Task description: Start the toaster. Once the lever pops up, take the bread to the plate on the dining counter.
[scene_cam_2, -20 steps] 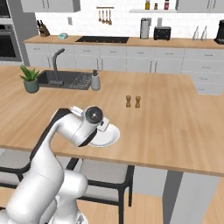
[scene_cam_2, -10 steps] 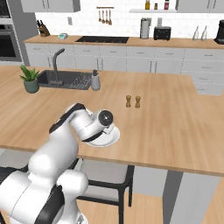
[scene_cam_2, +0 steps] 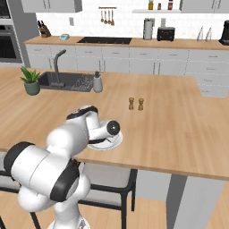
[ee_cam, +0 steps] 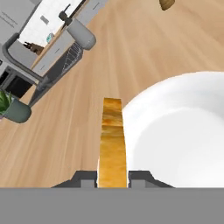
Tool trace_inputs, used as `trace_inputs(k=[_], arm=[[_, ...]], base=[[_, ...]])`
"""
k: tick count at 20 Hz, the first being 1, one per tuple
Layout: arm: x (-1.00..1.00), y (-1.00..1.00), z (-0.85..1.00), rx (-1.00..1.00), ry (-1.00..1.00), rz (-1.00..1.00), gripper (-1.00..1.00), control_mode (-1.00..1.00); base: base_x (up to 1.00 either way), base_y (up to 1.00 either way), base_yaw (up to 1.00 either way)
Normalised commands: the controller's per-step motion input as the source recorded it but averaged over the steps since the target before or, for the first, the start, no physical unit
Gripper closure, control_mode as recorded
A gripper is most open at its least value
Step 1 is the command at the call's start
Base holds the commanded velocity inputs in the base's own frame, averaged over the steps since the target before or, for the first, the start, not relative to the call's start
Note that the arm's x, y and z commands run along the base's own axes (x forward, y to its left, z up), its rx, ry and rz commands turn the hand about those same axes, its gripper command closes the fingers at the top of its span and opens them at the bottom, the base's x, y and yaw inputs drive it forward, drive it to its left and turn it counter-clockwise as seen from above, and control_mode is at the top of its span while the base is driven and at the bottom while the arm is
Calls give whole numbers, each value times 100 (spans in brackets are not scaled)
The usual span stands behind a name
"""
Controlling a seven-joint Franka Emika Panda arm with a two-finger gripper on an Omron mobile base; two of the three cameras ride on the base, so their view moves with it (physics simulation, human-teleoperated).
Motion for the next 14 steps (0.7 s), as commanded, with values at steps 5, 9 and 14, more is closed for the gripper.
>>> trace_inputs(k=[5, 9, 14], arm=[[18, -11, -27, 1, 6, -1, 100, -100], [26, -16, -1, 3, 1, 0, 100, -100], [4, -11, 0, 1, 1, 0, -100, -100]], base=[[0, 0, 0], [0, 0, 0], [0, 0, 0]])
